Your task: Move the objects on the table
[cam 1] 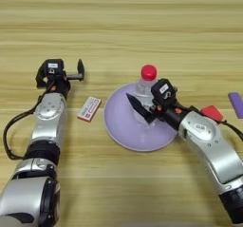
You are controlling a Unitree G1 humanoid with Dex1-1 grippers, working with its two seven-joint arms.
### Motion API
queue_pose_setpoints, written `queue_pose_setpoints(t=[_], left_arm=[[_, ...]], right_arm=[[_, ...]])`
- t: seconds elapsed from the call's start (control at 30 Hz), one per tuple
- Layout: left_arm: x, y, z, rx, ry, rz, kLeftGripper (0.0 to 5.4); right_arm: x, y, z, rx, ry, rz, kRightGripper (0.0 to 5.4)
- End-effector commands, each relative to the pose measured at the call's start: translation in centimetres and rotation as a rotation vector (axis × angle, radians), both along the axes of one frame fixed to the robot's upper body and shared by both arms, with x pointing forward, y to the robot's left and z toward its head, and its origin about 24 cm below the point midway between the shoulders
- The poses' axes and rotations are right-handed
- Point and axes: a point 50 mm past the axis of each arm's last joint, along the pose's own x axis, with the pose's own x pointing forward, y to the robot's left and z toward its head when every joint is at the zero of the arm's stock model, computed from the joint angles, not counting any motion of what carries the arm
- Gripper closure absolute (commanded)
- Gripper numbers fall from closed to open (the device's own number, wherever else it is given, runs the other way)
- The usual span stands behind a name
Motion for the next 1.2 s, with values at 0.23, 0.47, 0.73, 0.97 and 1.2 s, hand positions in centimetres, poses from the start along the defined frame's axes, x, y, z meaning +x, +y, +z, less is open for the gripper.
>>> queue_pose_setpoints(t=[0.23,0.47,0.73,0.97,1.2], left_arm=[[0.0,-0.1,0.0,0.015,-0.002,-0.002,0.0],[0.0,-0.1,0.0,0.015,-0.001,-0.002,0.0],[0.0,-0.1,0.0,0.015,0.0,-0.003,0.0],[0.1,-0.2,0.0,0.013,-0.002,-0.003,0.0],[0.1,-0.2,0.1,0.011,-0.005,-0.005,0.0]], right_arm=[[-0.5,-0.1,2.2,0.036,-0.103,0.011,0.16],[-0.8,-0.4,4.7,0.087,-0.219,0.002,0.04],[-0.8,-1.1,6.8,0.142,-0.327,-0.03,0.04],[0.5,-6.1,10.1,0.242,-0.48,-0.276,0.04],[3.4,-13.1,8.4,0.176,-0.44,-0.648,0.04]])
